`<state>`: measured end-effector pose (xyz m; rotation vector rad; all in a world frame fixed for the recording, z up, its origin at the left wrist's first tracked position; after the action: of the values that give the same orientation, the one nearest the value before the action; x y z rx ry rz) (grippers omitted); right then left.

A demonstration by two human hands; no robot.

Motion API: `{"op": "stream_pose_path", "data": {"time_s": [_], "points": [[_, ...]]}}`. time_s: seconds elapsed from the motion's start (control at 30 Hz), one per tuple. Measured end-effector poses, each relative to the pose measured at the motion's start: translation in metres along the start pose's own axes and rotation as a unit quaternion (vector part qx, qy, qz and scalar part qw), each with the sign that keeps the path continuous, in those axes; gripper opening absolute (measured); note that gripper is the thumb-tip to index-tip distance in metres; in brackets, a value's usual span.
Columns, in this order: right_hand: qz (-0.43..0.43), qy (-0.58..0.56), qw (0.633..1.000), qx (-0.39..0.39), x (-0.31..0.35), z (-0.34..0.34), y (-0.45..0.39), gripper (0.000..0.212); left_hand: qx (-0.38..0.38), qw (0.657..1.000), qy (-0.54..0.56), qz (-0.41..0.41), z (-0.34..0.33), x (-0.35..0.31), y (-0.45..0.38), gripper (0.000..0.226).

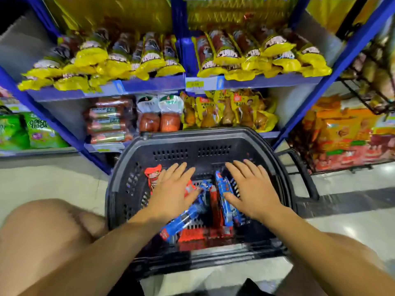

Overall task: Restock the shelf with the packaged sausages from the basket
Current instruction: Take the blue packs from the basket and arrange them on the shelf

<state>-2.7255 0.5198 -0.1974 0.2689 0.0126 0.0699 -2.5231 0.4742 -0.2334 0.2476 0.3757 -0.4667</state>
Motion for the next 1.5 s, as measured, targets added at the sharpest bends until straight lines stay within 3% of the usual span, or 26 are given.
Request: {"op": "stream_pose_path", "data": {"time_s": [0.27, 0.47, 0.63, 0.77, 1.03, 1.27, 1.4, 1.5], "points": [[-0.022, -0.009, 0.995, 0.097, -0.015, -0.089, -0.037, 0.090, 0.082, 0.996, -0.013, 0.020, -0.097, 0.041, -0.029, 0.060], [-0.066, -0.067, 0.980, 0.176, -0.022, -0.163, -0.077, 0.091, 0.103, 0.992, 0.069, 0.008, -0.171, 0.085, -0.043, 0.074], [-0.215, -0.247, 0.909, 0.256, -0.028, -0.226, -0.103, 0.088, 0.223, 0.961, 0.127, 0.099, -0.220, 0.100, -0.044, 0.063], [-0.288, -0.348, 0.852, 0.265, -0.023, -0.274, -0.110, 0.092, 0.305, 0.927, 0.183, 0.122, -0.247, 0.109, -0.039, 0.083], [-0.307, -0.270, 0.872, 0.271, -0.024, -0.292, -0.112, 0.079, 0.297, 0.935, 0.136, 0.136, -0.275, 0.116, -0.042, 0.074], [-0.320, -0.256, 0.861, 0.302, -0.024, -0.301, -0.118, 0.042, 0.253, 0.953, 0.114, 0.124, -0.280, 0.113, -0.041, 0.041], [-0.323, -0.293, 0.845, 0.311, -0.024, -0.300, -0.120, 0.052, 0.246, 0.958, 0.080, 0.124, -0.276, 0.112, -0.041, 0.041], [-0.331, -0.344, 0.819, 0.318, -0.024, -0.294, -0.119, 0.064, 0.258, 0.956, 0.081, 0.113, -0.267, 0.107, -0.042, 0.057]]}}
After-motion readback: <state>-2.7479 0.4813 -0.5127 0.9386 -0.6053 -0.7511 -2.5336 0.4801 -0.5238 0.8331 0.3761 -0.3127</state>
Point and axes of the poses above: each hand's wrist, its own y-axis away from the middle knuckle, its own z-axis out of the back of the hand, x = y × z, the point moved 5 cm from there along -y, towards the middle knuckle, and after that the axes turned 6 degrees about y, right-handed, at the moved point
